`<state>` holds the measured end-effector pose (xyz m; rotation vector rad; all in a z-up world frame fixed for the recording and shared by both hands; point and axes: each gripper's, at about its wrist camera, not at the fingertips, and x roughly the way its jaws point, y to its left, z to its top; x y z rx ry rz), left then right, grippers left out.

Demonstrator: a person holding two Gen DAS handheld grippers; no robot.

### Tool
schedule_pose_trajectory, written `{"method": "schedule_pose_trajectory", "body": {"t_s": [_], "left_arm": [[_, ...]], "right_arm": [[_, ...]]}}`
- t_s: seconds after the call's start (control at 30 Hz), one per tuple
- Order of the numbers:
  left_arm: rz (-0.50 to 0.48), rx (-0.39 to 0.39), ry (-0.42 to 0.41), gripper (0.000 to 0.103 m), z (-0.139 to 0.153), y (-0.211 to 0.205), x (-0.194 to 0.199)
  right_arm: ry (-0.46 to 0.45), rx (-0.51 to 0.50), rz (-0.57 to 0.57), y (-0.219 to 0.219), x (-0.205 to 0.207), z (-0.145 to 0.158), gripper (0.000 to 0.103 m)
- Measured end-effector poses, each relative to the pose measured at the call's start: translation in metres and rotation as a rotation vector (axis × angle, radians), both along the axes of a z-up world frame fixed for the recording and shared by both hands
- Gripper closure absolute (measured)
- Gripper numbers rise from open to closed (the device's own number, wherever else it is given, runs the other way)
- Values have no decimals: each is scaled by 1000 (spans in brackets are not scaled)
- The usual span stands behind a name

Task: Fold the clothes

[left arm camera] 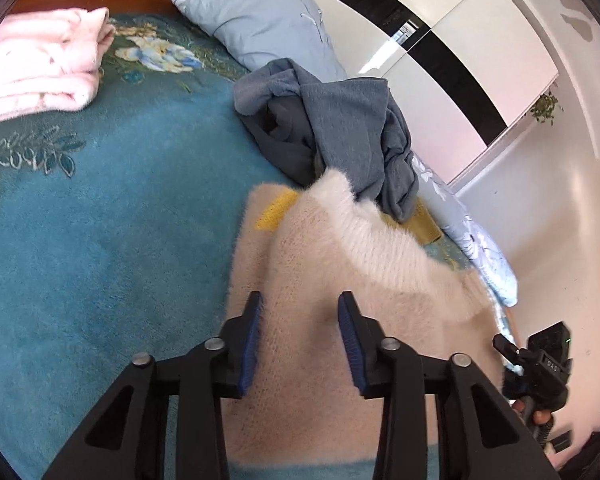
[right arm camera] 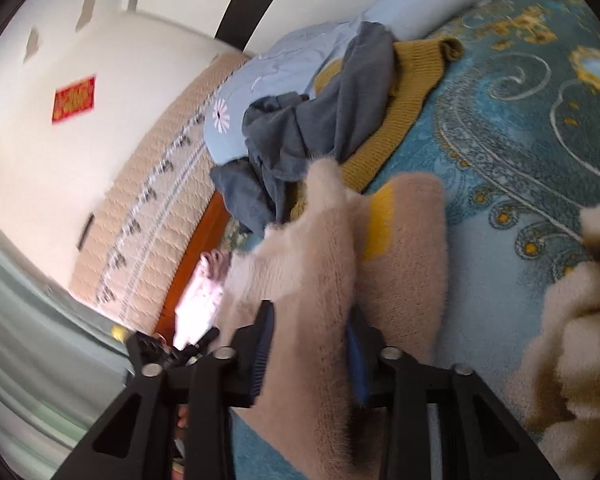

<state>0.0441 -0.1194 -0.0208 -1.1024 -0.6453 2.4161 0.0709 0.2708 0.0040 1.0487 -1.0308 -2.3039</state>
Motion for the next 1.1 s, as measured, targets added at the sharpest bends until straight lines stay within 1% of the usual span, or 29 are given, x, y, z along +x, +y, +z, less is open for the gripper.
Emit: {"method": "schedule_pose_trajectory", "body": {"t_s": [0.03,0.07,0.1,0.13,0.2,0.27,0.33,0.4,0.43,0.5,0.53,0.6,0.7,0.77,0.87,0.9,0.93,1.0,1.03,1.1], "left_arm": [[4,-2,15,80,0,-2,1],[7,3,25,88,-1,-3,2],[6,11,39,91,1,-4,3],[2,21,60,91,3,-6,5],[-11,51,121,92,11,-7,12],[-17,105,185,92,20,-11,18],[9,125,214,92,24,-16,19],[27,128,140,92,12,-18,7],[29,128,99,92,6,-18,2],[26,95,10,92,-9,-14,-7],[23,84,-2,92,-11,-12,-8],[17,78,15,91,-8,-12,-7],[11,41,18,91,-7,-9,-7],[9,49,20,88,-7,-10,-7],[5,84,16,87,-10,-14,-5],[3,91,18,85,-11,-16,-4],[6,88,19,83,-12,-18,-3],[14,81,13,73,-12,-19,-3],[19,79,7,70,-12,-20,-2],[29,80,-6,59,-14,-22,-3]], "right_arm": [[-9,33,4,-5,-1,0,86],[-10,54,4,-8,-1,0,88],[-7,69,0,-9,-1,1,89],[12,76,-4,-10,1,4,90],[80,77,-9,-10,7,15,91],[165,79,-11,-10,14,28,91],[211,88,-22,-9,18,35,91],[178,94,-38,-5,15,30,91],[132,101,-46,-3,12,22,91],[21,118,-63,1,2,2,91],[-6,122,-66,2,0,-2,91],[-29,126,-67,2,-2,-8,91],[-22,172,-60,-2,0,-7,91],[-23,172,-58,0,2,-8,90],[-24,159,-60,2,3,-9,90],[-21,162,-60,1,1,-7,88],[-15,168,-59,-1,1,-4,87],[-2,191,-64,-3,2,0,86],[4,206,-66,-4,3,2,85],[11,227,-70,-5,4,4,84]]}}
